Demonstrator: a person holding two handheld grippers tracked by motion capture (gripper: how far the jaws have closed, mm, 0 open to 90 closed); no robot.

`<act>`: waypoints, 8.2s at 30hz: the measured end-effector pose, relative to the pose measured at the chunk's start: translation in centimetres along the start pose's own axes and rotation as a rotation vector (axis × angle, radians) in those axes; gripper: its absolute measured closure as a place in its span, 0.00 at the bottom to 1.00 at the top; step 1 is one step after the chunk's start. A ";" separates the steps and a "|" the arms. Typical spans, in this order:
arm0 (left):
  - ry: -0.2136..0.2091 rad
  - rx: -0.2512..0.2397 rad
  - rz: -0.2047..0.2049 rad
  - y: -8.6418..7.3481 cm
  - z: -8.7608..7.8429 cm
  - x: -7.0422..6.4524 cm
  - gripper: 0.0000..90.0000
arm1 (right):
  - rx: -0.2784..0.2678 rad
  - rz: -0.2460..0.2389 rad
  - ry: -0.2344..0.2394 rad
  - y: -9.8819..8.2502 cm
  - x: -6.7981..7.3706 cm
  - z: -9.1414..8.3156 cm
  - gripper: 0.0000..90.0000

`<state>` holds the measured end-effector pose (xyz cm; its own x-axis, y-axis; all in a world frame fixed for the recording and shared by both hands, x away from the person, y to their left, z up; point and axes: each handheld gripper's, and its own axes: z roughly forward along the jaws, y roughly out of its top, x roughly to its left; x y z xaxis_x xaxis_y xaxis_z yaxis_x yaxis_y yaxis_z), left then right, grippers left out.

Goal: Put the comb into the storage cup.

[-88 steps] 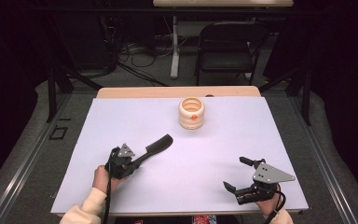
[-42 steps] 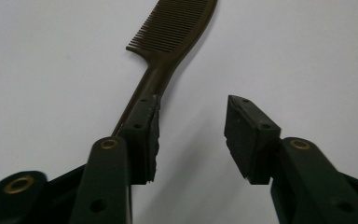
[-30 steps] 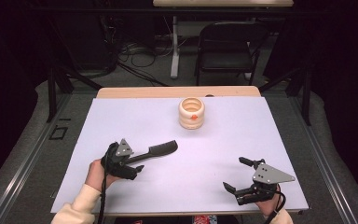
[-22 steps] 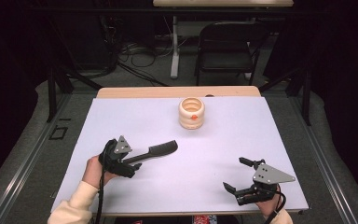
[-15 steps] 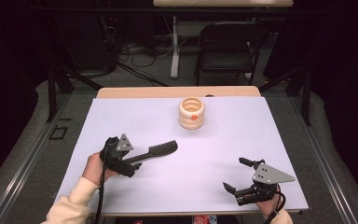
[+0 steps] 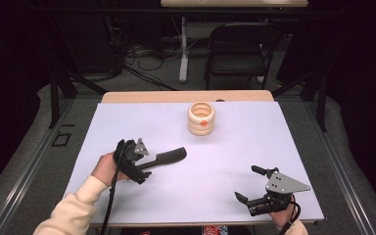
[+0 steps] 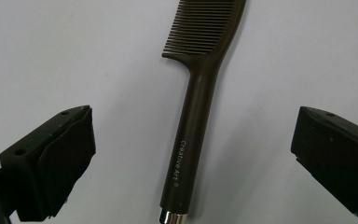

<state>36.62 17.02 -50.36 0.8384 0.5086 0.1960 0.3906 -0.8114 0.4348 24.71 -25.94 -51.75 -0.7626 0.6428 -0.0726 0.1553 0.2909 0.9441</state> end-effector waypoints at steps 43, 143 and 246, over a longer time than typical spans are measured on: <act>-0.173 0.251 0.141 3.5 4.4 1.4 0.81 | 0.008 0.006 0.011 -0.1 0.0 0.1 0.01; -0.100 -0.234 -0.174 -0.4 1.0 0.9 0.81 | 0.020 0.005 0.007 -0.2 -0.2 0.4 0.01; -0.060 -0.482 -0.325 3.9 1.8 3.0 0.81 | 0.019 0.006 0.008 -0.2 -0.2 0.4 0.01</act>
<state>41.34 14.87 -49.71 0.7300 0.6810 -0.0585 0.4263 -0.3867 0.8178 25.07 -25.85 -52.00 -0.7664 0.6392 -0.0647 0.1718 0.3009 0.9381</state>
